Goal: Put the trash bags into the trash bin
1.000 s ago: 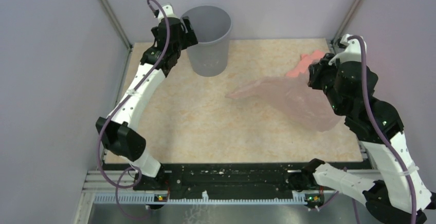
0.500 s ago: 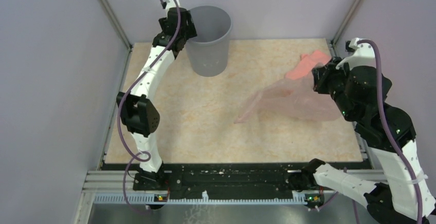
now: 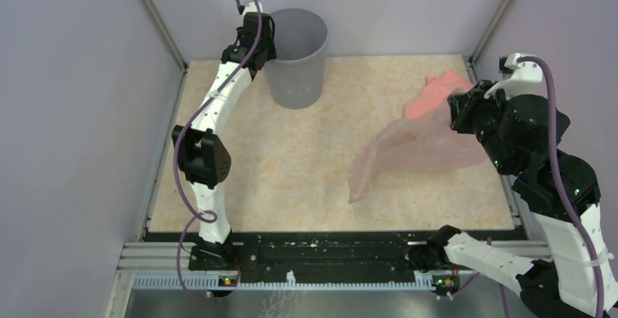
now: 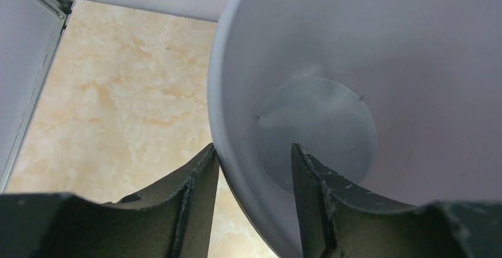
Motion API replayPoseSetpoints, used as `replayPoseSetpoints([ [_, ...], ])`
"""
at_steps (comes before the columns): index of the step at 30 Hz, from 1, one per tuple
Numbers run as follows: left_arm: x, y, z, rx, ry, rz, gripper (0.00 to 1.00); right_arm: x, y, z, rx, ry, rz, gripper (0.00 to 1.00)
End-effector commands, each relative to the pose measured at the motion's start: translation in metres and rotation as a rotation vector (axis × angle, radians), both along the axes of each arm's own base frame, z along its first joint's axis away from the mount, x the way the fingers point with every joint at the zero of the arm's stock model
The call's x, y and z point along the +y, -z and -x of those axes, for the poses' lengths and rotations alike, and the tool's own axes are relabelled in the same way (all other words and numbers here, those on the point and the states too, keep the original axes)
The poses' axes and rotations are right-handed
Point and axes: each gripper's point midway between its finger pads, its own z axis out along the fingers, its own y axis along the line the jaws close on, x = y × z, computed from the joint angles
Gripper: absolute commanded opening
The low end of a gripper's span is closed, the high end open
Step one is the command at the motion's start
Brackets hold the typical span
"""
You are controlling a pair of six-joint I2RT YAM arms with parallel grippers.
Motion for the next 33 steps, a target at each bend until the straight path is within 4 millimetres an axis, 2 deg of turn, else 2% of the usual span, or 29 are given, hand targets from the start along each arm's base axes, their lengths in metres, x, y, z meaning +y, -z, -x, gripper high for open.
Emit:
replayPoseSetpoints([
  [1, -0.003, -0.014, 0.0, -0.015, 0.04, -0.007, 0.49, -0.001, -0.017, 0.004, -0.041, -0.016, -0.005, 0.0],
  [5, -0.009, -0.028, 0.004, -0.036, 0.088, 0.007, 0.32, -0.001, -0.028, 0.004, -0.064, -0.019, -0.009, 0.0],
  [11, -0.021, -0.044, 0.012, -0.009, 0.185, 0.008, 0.15, 0.0, -0.051, 0.003, -0.107, -0.03, -0.022, 0.0],
  [16, -0.032, -0.058, 0.028, 0.002, 0.264, 0.042, 0.0, 0.001, -0.074, 0.004, -0.162, -0.041, -0.049, 0.0],
  [24, -0.055, -0.048, 0.069, 0.079, 0.387, 0.155, 0.0, -0.007, -0.118, 0.005, -0.29, -0.006, -0.106, 0.0],
  [28, -0.072, -0.049, 0.096, 0.088, 0.461, 0.21, 0.0, -0.017, -0.151, 0.014, -0.389, 0.018, -0.166, 0.0],
  [33, -0.081, -0.044, 0.123, 0.1, 0.502, 0.242, 0.0, -0.023, -0.201, 0.032, -0.557, -0.01, -0.26, 0.0],
])
